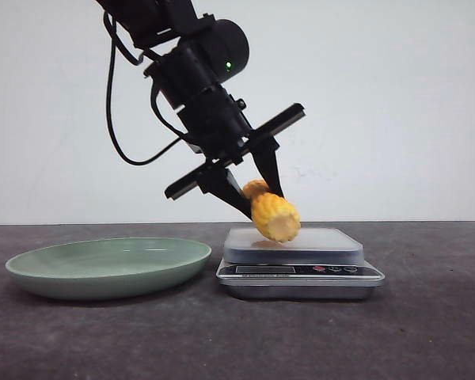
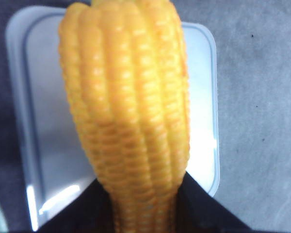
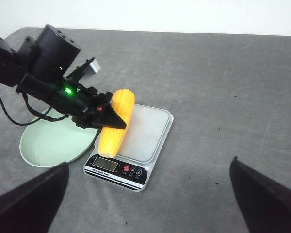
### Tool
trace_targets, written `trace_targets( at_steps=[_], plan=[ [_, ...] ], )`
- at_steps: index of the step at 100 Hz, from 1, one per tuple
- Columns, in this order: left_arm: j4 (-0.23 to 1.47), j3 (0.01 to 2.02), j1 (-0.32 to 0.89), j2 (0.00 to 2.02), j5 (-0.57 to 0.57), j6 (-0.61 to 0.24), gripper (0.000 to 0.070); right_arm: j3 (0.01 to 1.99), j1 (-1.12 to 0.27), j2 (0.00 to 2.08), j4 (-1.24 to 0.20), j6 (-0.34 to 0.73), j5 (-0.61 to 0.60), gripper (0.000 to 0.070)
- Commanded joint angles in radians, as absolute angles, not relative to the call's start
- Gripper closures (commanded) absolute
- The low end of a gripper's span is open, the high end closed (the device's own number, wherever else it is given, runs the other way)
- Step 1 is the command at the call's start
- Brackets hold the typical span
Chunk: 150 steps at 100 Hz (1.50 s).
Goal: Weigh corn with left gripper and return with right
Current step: 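Lift the corn with the left gripper and carry it over the scale, then set the corn on the scale pan and open the left gripper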
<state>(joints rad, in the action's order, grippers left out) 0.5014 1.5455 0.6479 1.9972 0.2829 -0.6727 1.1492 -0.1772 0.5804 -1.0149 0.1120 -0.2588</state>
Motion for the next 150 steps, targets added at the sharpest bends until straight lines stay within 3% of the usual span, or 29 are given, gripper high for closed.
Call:
trace_targets(
  at_steps=[1,31,36,43,49,89,98,110,150],
  plan=[
    [0.499,1.567,0.659,2.035,0.28,-0.685,0.0689,1.157,-0.181,0.586,-1.011,0.112,-0.26,0.0029],
    [0.501,1.567,0.662,2.059,0.281,-0.693,0.0646,1.157,-0.181,0.587,-1.003,0.098,-0.253,0.0029],
    [0.501,1.567,0.662,2.059,0.282,-0.693,0.0563,1.157,-0.181,0.587,-0.998,0.097,-0.253,0.0029],
    [0.503,1.567,0.662,2.059,0.283,-0.693,0.0369,1.157,-0.181,0.587,-0.992,0.097,-0.253,0.0029],
    [0.503,1.567,0.662,2.059,0.285,-0.693,0.0279,1.157,-0.181,0.587,-0.991,0.097,-0.253,0.0029],
    [0.502,1.567,0.661,2.059,0.285,-0.693,0.0244,1.157,-0.181,0.587,-0.989,0.097,-0.253,0.0029],
    [0.509,1.572,0.659,2.057,0.285,-0.688,0.0163,1.157,-0.181,0.587,-0.988,0.096,-0.253,0.0029],
    [0.561,1.604,0.658,2.052,0.284,-0.651,0.0,1.157,-0.181,0.587,-0.988,0.096,-0.253,0.0029],
    [0.781,1.827,0.658,2.049,0.203,-0.508,0.0,1.157,-0.181,0.587,-0.988,0.096,-0.251,0.0029]
  ],
)
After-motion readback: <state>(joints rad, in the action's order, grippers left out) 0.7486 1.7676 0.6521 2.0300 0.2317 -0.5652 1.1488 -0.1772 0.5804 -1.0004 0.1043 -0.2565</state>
